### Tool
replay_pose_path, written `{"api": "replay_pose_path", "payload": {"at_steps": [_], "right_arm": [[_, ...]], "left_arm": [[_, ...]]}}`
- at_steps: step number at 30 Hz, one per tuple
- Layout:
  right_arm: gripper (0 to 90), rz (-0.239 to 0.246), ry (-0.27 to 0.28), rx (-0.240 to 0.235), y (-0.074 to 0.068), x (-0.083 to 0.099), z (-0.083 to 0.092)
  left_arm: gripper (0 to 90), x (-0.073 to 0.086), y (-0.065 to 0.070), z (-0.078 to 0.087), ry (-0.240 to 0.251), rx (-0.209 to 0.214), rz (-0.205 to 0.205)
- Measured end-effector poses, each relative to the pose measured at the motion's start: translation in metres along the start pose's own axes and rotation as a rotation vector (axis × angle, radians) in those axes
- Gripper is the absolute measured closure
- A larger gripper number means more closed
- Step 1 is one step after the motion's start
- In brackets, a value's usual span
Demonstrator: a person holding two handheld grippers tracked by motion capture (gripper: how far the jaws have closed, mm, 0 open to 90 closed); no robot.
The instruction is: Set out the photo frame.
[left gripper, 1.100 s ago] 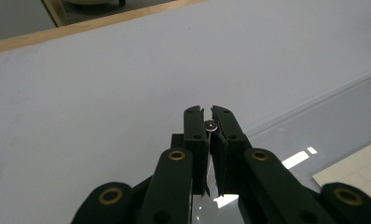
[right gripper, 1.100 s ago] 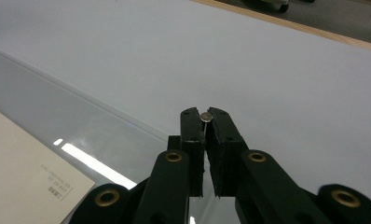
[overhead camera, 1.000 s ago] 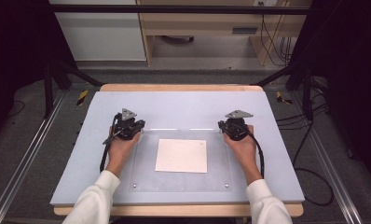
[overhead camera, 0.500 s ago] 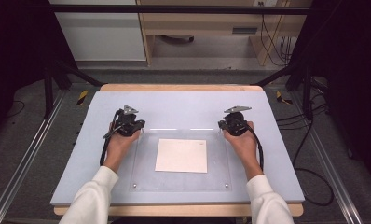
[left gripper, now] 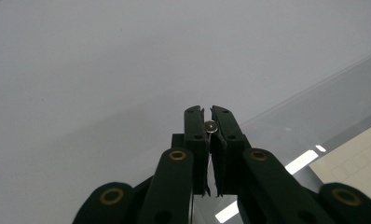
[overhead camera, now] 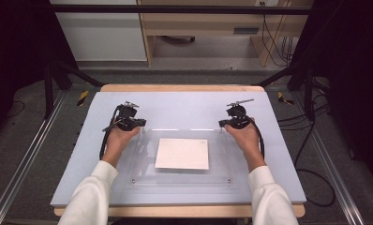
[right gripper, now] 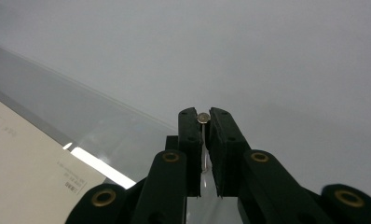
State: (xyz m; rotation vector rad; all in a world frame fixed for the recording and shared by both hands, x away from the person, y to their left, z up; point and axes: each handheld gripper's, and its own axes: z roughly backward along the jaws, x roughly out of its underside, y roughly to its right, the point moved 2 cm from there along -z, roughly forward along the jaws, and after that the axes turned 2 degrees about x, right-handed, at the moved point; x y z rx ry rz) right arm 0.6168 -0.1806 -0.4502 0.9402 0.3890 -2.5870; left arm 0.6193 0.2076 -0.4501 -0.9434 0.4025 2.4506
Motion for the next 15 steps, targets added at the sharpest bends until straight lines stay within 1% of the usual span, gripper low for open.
{"api": "replay_pose_path", "payload": {"at_steps": [2, 5, 9, 10, 11, 13, 15], "right_arm": [[82.9, 0.005, 0.005, -0.005, 0.000, 0.001, 0.001], [82.4, -0.005, 0.025, -0.017, 0.001, 0.004, 0.001], [81.2, 0.010, 0.031, -0.015, 0.000, 0.004, 0.002], [74.4, 0.039, 0.050, -0.002, -0.001, 0.004, 0.006], [72.0, 0.055, 0.061, 0.012, -0.002, 0.004, 0.010], [67.4, 0.091, 0.104, 0.036, -0.003, 0.005, 0.022], [58.7, 0.117, 0.143, 0.055, -0.006, 0.010, 0.036]], "left_arm": [[84.9, 0.000, 0.000, 0.000, -0.002, 0.000, -0.001], [85.0, -0.001, 0.000, 0.000, -0.010, 0.001, 0.002], [85.0, -0.002, 0.000, 0.000, -0.022, -0.002, 0.003], [85.0, -0.003, 0.000, -0.001, -0.023, -0.001, 0.005], [85.0, -0.003, -0.001, -0.001, -0.021, 0.002, 0.008], [85.0, -0.003, -0.001, -0.001, -0.020, 0.004, 0.011], [84.9, -0.003, -0.002, -0.001, -0.022, 0.007, 0.013]]}}
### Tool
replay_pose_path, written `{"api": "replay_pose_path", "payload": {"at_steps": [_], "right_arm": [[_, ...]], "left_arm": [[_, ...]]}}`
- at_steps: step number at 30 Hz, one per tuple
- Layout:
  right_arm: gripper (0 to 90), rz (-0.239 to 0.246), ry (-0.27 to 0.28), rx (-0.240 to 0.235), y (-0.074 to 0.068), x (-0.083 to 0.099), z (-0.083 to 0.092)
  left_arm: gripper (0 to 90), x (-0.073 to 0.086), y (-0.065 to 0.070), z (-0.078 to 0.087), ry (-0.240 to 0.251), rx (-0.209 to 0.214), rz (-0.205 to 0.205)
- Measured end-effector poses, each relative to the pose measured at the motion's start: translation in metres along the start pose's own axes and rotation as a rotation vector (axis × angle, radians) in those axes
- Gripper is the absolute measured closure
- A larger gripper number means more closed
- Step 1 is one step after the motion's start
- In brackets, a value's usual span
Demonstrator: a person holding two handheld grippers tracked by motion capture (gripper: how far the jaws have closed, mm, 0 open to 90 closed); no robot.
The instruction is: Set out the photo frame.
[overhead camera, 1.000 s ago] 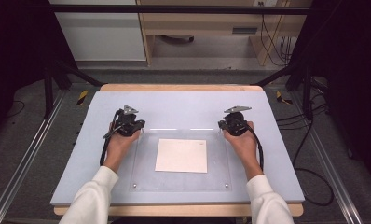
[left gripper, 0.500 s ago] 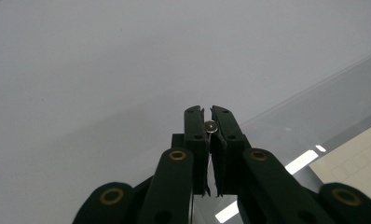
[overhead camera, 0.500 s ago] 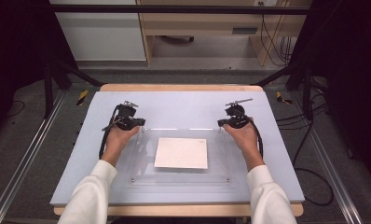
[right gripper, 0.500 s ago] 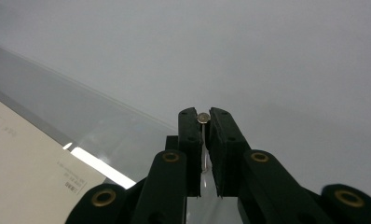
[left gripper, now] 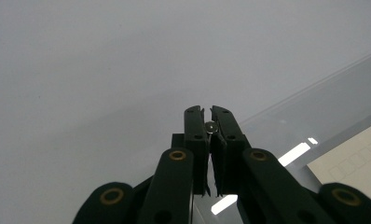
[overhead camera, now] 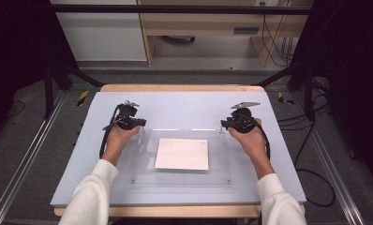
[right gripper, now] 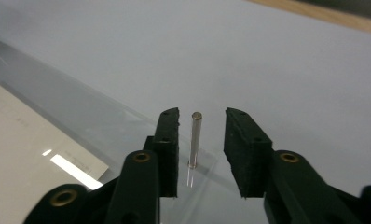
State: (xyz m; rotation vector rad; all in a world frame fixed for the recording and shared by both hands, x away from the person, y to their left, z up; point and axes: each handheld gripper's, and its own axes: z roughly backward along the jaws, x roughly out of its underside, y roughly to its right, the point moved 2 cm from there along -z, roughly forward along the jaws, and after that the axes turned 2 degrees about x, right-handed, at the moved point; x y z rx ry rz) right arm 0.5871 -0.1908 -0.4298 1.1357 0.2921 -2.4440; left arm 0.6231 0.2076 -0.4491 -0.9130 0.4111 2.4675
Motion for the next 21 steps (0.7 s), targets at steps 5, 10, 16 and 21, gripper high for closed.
{"api": "replay_pose_path", "payload": {"at_steps": [5, 10, 16, 21], "right_arm": [[37.7, 0.084, 0.109, 0.030, -0.013, 0.023, 0.039], [20.8, 0.148, 0.150, 0.035, -0.024, 0.050, 0.070], [10.6, 0.230, 0.171, -0.008, -0.041, 0.086, 0.105], [17.5, 0.254, 0.183, -0.031, -0.051, 0.110, 0.121]], "left_arm": [[85.0, -0.002, -0.001, -0.001, -0.013, 0.002, 0.007], [84.9, -0.002, -0.001, -0.001, -0.016, 0.003, 0.009], [84.9, -0.004, -0.001, -0.002, -0.019, -0.003, 0.031], [84.9, -0.004, 0.001, -0.002, -0.025, -0.016, 0.036]]}}
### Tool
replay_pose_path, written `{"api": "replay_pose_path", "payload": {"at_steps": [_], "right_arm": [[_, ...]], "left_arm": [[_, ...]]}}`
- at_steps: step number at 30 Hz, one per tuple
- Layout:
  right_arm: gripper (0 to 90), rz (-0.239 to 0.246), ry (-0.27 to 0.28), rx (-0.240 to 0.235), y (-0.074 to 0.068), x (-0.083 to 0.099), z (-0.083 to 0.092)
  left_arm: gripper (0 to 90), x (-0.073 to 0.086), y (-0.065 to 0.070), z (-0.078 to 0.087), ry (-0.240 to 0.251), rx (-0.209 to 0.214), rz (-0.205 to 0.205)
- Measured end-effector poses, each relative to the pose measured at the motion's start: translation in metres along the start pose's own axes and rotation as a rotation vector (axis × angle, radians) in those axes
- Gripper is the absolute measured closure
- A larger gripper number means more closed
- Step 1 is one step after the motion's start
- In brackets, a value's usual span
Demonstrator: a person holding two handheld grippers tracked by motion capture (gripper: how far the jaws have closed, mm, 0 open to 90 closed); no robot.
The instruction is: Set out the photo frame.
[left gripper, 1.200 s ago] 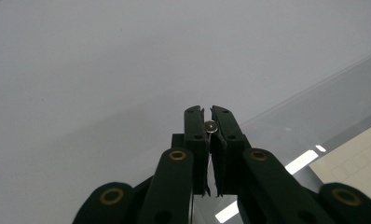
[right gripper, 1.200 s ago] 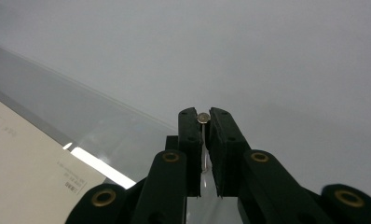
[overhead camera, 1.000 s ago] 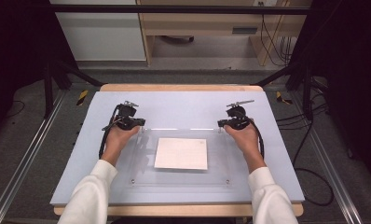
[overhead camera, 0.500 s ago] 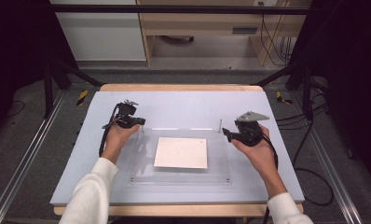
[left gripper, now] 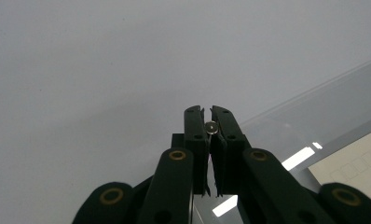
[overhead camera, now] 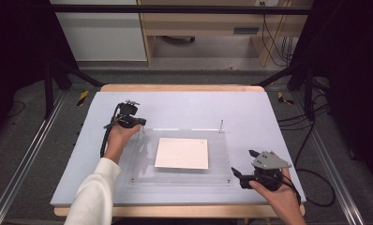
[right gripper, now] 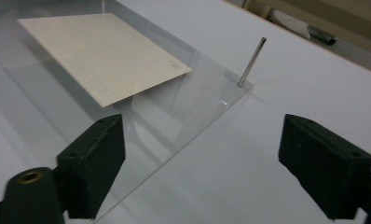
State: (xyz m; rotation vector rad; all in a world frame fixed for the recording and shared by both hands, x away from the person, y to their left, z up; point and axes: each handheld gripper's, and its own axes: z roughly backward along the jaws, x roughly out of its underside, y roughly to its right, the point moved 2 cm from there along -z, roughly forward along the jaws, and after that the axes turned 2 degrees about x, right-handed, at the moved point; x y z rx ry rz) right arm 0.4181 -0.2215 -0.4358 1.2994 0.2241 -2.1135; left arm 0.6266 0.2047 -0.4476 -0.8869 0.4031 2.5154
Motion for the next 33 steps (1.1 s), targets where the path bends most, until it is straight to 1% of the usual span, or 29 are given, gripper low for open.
{"api": "replay_pose_path", "payload": {"at_steps": [3, 4, 6, 7, 10, 12, 18, 20, 21, 24, 27, 29, 33], "right_arm": [[18.5, 0.033, 0.004, -0.012, -0.008, 0.008, 0.007], [18.4, 0.042, 0.002, -0.028, -0.011, 0.010, 0.008], [18.4, 0.066, 0.006, -0.065, -0.017, 0.014, 0.011], [18.7, 0.076, 0.007, -0.075, -0.018, 0.015, 0.012], [19.2, 0.118, 0.007, -0.106, -0.024, 0.021, 0.011], [20.0, 0.149, -0.018, -0.122, -0.027, 0.025, 0.007], [19.7, 0.230, -0.089, -0.114, -0.038, 0.031, -0.010], [19.7, 0.262, -0.099, -0.106, -0.039, 0.032, -0.014], [19.7, 0.270, -0.103, -0.106, -0.040, 0.032, -0.015], [20.5, 0.311, -0.099, -0.095, -0.043, 0.032, -0.019], [25.2, 0.350, -0.080, -0.071, -0.044, 0.030, -0.023], [28.8, 0.366, -0.066, -0.068, -0.045, 0.028, -0.025], [32.3, 0.386, -0.064, -0.063, -0.046, 0.030, -0.030]], "left_arm": [[84.9, 0.000, 0.001, 0.000, -0.003, -0.002, 0.006], [84.9, -0.001, 0.000, 0.000, -0.008, -0.004, 0.001], [84.9, -0.001, 0.000, 0.000, -0.012, -0.003, 0.004], [84.9, -0.001, 0.000, 0.000, -0.012, -0.003, 0.005], [84.9, -0.001, 0.000, -0.001, -0.011, -0.002, 0.010], [84.9, -0.002, 0.000, -0.001, -0.011, -0.001, 0.015], [84.8, -0.003, -0.001, -0.001, -0.019, 0.004, 0.016], [84.8, -0.003, -0.001, -0.001, -0.019, 0.006, 0.017], [84.8, -0.003, -0.002, -0.002, -0.019, 0.007, 0.017], [84.8, -0.003, -0.002, -0.002, -0.021, 0.009, 0.013], [84.8, -0.003, -0.003, -0.002, -0.023, 0.011, 0.012], [84.8, -0.003, -0.003, -0.002, -0.020, 0.011, 0.014], [84.7, -0.003, -0.003, -0.002, -0.021, 0.013, 0.013]]}}
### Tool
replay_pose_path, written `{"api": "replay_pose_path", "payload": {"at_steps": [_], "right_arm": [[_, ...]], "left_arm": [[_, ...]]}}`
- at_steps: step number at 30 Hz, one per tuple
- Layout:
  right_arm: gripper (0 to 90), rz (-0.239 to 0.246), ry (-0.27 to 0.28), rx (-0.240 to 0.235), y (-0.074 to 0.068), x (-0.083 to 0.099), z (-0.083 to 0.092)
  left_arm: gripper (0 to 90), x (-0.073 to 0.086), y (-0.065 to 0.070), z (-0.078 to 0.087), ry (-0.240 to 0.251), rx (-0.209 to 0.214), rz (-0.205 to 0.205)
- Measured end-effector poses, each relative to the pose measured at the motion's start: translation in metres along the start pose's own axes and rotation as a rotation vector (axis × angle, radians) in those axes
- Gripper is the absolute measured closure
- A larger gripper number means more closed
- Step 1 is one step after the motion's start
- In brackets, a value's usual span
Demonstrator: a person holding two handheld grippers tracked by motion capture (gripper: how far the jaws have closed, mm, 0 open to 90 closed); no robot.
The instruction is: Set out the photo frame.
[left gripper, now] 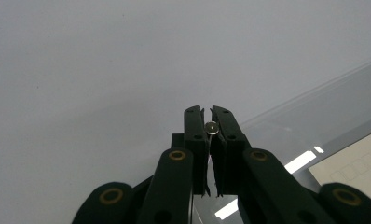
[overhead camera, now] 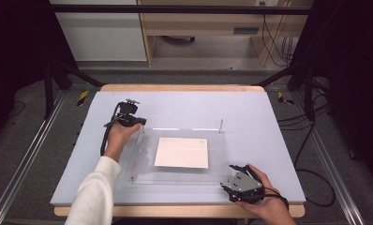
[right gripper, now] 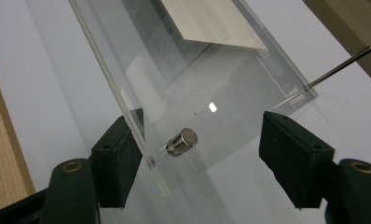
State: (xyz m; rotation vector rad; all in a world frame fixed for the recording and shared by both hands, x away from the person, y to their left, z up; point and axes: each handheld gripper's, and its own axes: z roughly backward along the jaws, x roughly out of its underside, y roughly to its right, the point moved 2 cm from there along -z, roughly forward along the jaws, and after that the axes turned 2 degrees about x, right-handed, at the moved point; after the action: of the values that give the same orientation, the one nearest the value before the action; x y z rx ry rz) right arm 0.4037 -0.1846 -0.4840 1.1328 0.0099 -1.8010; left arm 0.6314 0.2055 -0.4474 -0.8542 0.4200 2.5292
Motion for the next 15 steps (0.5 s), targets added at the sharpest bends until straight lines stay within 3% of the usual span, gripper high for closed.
{"api": "replay_pose_path", "payload": {"at_steps": [3, 15], "right_arm": [[38.5, 0.029, 0.014, -0.003, -0.0029, 0.0005, 0.0004], [43.4, 0.052, 0.034, -0.005, -0.0061, -0.0018, 0.0017]], "left_arm": [[84.7, 0.0001, 0.0002, 0.0005, -0.005, 0.000, -0.005], [84.5, 0.0020, 0.0022, 0.0012, 0.008, -0.009, -0.013]]}}
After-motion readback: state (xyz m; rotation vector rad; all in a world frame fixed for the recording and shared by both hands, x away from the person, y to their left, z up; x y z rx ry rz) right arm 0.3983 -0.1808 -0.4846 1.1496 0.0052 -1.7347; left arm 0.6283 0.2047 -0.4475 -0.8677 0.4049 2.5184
